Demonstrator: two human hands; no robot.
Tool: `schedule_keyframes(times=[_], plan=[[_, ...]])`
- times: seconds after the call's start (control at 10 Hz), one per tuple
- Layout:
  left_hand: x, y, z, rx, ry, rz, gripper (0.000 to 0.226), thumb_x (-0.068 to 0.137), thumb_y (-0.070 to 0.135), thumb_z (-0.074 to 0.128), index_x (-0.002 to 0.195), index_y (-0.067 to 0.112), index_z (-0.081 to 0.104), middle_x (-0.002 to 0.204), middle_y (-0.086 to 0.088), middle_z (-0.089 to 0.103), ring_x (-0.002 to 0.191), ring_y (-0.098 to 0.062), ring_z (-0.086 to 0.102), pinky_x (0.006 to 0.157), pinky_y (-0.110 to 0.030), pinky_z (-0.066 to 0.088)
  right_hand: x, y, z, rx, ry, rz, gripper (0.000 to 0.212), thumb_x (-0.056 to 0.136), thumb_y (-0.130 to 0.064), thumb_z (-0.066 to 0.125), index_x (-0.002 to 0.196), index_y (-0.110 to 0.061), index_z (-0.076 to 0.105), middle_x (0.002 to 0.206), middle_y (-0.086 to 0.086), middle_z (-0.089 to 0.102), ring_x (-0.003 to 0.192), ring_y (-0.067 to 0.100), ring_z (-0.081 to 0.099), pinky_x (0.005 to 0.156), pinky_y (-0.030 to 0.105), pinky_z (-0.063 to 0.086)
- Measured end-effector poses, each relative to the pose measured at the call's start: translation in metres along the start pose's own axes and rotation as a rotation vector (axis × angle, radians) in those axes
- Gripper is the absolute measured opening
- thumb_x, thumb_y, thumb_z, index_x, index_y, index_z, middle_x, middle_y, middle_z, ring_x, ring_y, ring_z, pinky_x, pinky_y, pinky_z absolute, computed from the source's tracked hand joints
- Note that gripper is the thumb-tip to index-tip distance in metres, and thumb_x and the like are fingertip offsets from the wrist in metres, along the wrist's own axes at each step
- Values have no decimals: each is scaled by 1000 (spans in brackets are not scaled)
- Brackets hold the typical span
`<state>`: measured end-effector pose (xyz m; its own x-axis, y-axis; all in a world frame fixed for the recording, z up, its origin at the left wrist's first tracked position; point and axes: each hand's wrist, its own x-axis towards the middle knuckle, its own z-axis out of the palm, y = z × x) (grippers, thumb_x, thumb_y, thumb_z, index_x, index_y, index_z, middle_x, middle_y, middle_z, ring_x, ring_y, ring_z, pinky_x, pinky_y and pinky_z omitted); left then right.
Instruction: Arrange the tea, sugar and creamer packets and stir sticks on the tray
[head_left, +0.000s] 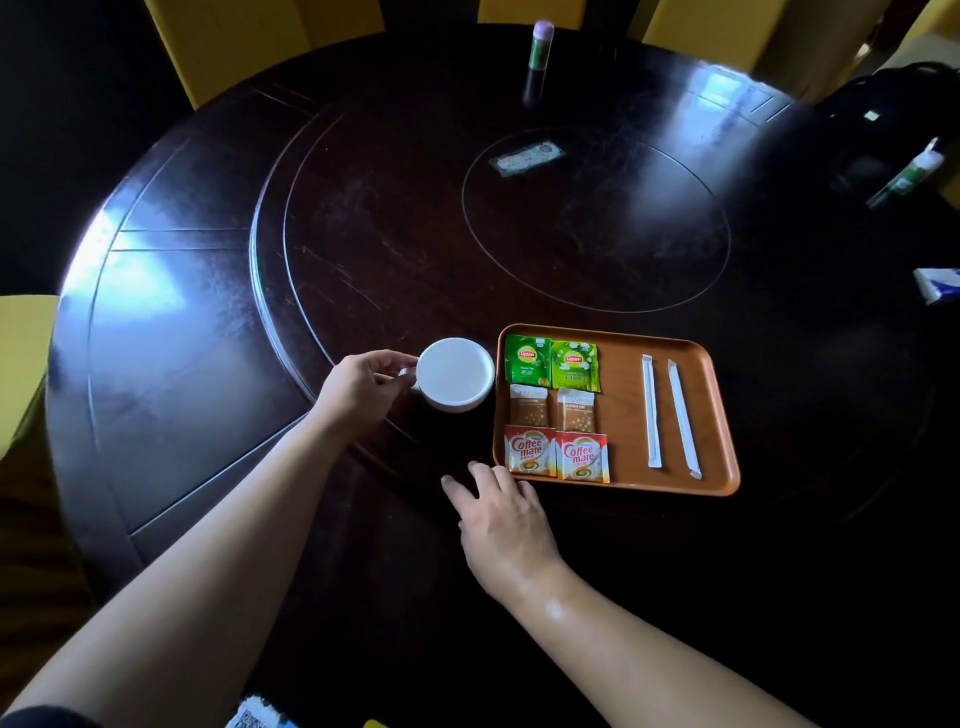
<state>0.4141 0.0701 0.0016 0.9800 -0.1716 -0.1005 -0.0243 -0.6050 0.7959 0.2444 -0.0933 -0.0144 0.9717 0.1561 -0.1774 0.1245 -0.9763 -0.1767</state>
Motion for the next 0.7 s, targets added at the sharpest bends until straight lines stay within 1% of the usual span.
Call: schedule_keyframes(times=[0.1,0.2,0.3,0.4,0.5,0.6,0.7], plan=[[1,-3,3,-17,2,-12,14,85,29,74,91,41,74,74,25,70,69,3,70,58,-15,46,0,1,1,-9,-7,0,64,94,-10,60,151,-26,36,146,11,42,130,31,42,104,47,42],[-1,-9,4,-45,17,-50,17,84,31,75,101,32,75,88,10,73,70,-6,71,68,-23,52,1,4,-2,3,-24,-6,63,93,-10,60,150,-26,38,144,9,43,130,31,41,105,47,42],[-17,-12,3,-36,45,-94,23,82,28,76,104,26,73,88,6,74,63,-5,65,69,-25,54,-2,8,-13,60,-69,-3,49,94,-13,58,142,-23,48,144,7,44,132,29,41,106,46,42],[-51,-11,2,-34,17,-141,12,82,28,77,94,26,73,79,6,73,62,-9,63,64,-27,55,-15,15,-38,175,-140,52,36,96,-30,59,132,-24,57,132,2,56,124,26,51,94,44,49],[-110,-15,9,7,-67,-119,7,82,26,78,87,27,74,73,8,74,66,-8,67,66,-24,53,-44,26,-82,347,-124,119,28,93,-41,62,118,-32,64,114,-7,68,105,18,63,87,37,54],[-175,-23,22,29,-145,-125,9,81,28,79,76,31,72,64,17,72,56,5,61,62,-21,51,-85,41,-142,492,-8,130,17,89,-45,66,103,-35,67,92,-14,71,85,5,66,78,30,58],[-248,-32,32,11,-258,-192,10,76,34,82,74,37,73,65,21,71,60,7,63,69,-20,54,-145,59,-225,707,194,69,20,85,-54,65,99,-40,71,87,-16,74,78,2,69,68,17,56]])
